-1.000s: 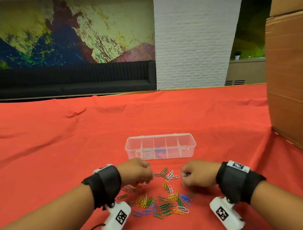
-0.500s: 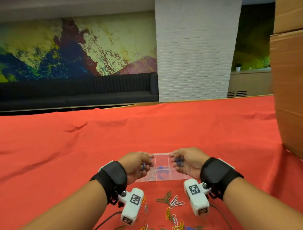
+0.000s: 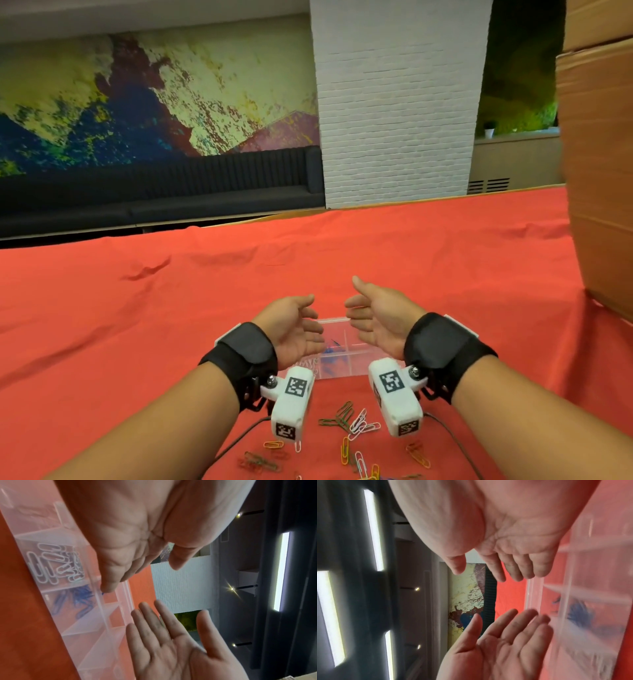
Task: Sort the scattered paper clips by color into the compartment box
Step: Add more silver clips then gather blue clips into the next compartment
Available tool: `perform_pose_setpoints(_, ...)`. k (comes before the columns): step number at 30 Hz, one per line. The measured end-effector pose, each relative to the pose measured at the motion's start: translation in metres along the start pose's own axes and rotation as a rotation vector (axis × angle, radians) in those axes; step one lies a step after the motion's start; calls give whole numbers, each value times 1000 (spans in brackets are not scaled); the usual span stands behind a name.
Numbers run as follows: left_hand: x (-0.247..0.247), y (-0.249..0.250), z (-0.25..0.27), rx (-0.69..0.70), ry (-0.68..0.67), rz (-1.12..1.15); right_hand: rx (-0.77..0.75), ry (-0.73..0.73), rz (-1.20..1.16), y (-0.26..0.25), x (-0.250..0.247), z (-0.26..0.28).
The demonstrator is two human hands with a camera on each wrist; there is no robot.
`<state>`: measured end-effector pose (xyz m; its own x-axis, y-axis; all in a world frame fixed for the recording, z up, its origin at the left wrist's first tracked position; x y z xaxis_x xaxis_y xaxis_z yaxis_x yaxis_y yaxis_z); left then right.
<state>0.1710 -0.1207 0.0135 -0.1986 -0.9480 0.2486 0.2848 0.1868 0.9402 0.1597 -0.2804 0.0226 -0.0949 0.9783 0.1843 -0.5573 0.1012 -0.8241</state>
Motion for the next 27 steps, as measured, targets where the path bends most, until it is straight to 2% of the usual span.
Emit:
perform_pose_setpoints(4, 5, 13, 17, 74, -51, -8, -147, 64, 382, -2, -15, 36)
perform_pose_setpoints(6, 6, 15, 29, 155, -107, -170, -173, 47, 715, 9, -21, 55)
perform_pose_setpoints(8, 10, 7, 45, 222, -252, -500, -155, 10, 1065, 29, -25, 71)
perform_pose_setpoints(11, 18, -21, 65, 349, -502, -1249, -89, 41, 1430, 66, -26, 81)
perform_pose_setpoints(13, 25, -37, 74, 474, -559, -1635, -89, 131, 1556, 81, -24, 80)
perform_pose_setpoints(14, 27, -43, 76, 515, -550, -1710, -108, 175, 1568, 83, -22, 78)
perform_pose_setpoints(18, 35, -59, 72, 519, -473, -1741, -203, 272, 1529, 85, -11, 58)
perform_pose_setpoints(22, 42, -63, 69, 465, -430, -1769, -192, 296, 1547, 88, -3, 46)
perform_pose_setpoints(27, 27, -53, 65, 439, -325, -1557, -233, 250, 1501, 89, 2, 44)
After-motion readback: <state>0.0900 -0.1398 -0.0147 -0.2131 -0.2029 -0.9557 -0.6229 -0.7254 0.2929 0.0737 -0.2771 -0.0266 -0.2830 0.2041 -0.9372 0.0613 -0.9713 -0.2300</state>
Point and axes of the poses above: each hand's wrist, its own z-axis away from the middle knuckle, its own x-axis out of the palm, y = z × x, the point moved 5 cm from there along -z, towards the middle knuckle, and after that the axes turned 15 degrees about x, right-handed, at the moved point
